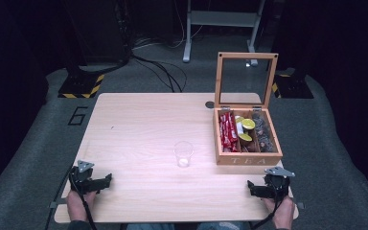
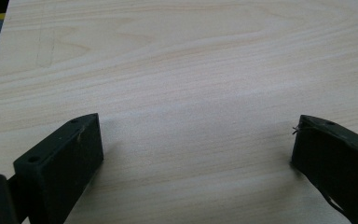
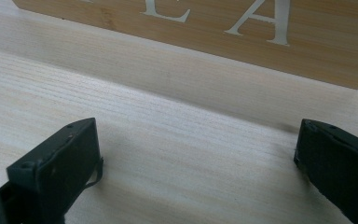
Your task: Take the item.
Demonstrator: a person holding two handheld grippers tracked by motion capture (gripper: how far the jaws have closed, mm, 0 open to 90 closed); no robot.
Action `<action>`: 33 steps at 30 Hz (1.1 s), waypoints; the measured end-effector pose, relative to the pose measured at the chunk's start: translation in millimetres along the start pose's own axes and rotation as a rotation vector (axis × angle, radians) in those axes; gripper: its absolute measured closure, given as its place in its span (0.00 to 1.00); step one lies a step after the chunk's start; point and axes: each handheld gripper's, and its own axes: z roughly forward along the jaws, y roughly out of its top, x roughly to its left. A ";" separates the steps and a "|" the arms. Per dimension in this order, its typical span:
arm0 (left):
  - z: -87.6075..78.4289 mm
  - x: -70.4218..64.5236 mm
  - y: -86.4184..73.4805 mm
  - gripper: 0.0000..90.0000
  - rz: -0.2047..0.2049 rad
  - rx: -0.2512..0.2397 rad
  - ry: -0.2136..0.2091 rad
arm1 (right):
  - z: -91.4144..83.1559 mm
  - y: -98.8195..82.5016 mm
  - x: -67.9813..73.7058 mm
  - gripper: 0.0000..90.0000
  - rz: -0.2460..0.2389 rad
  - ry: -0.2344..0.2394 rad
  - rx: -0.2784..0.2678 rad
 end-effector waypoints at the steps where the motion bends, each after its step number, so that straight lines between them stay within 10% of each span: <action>1: 0.0 0.0 0.0 0.02 0.000 0.000 0.000 | 0.0 0.0 -0.1 0.00 -0.001 0.001 -0.002; 33: 0.0 0.0 0.1 0.02 -0.001 0.000 -0.001 | -18.1 11.1 -2.9 0.06 0.027 0.009 0.004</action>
